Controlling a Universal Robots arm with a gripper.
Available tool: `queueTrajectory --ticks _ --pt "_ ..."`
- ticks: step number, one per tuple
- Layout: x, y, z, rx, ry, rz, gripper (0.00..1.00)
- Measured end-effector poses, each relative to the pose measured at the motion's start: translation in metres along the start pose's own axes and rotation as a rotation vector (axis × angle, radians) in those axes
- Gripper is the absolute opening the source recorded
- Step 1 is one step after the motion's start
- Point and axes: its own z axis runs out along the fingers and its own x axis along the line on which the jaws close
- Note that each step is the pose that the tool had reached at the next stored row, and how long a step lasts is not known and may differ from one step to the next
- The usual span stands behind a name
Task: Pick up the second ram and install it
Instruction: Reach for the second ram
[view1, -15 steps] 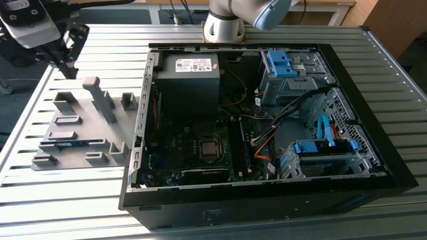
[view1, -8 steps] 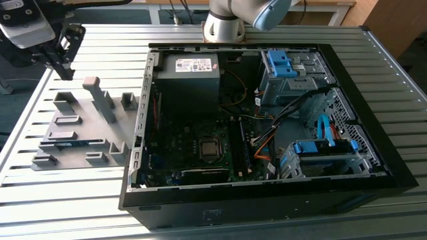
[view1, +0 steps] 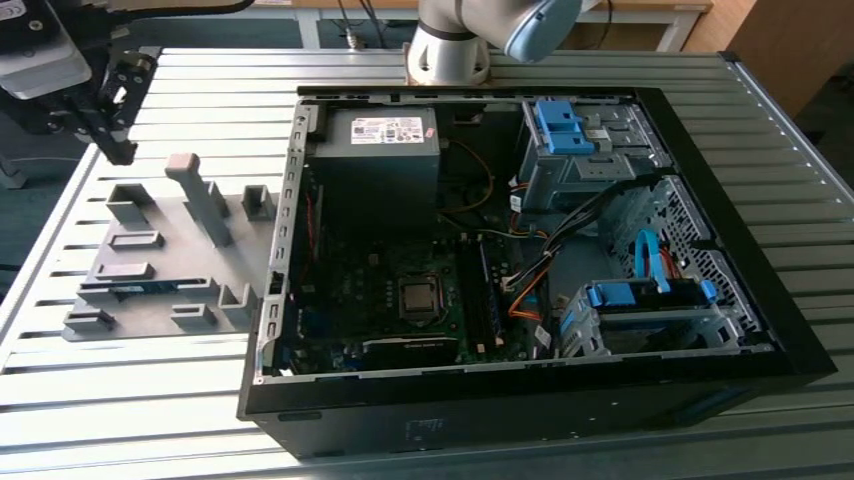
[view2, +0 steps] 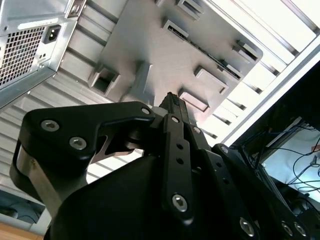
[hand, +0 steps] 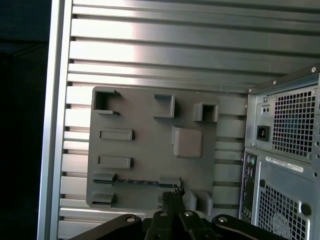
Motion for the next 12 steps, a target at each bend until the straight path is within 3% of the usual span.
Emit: queueTrajectory --ticks 12 --pt "0.0214 -0.0131 0.0032 -0.0001 0.0001 -0.006 0.11"
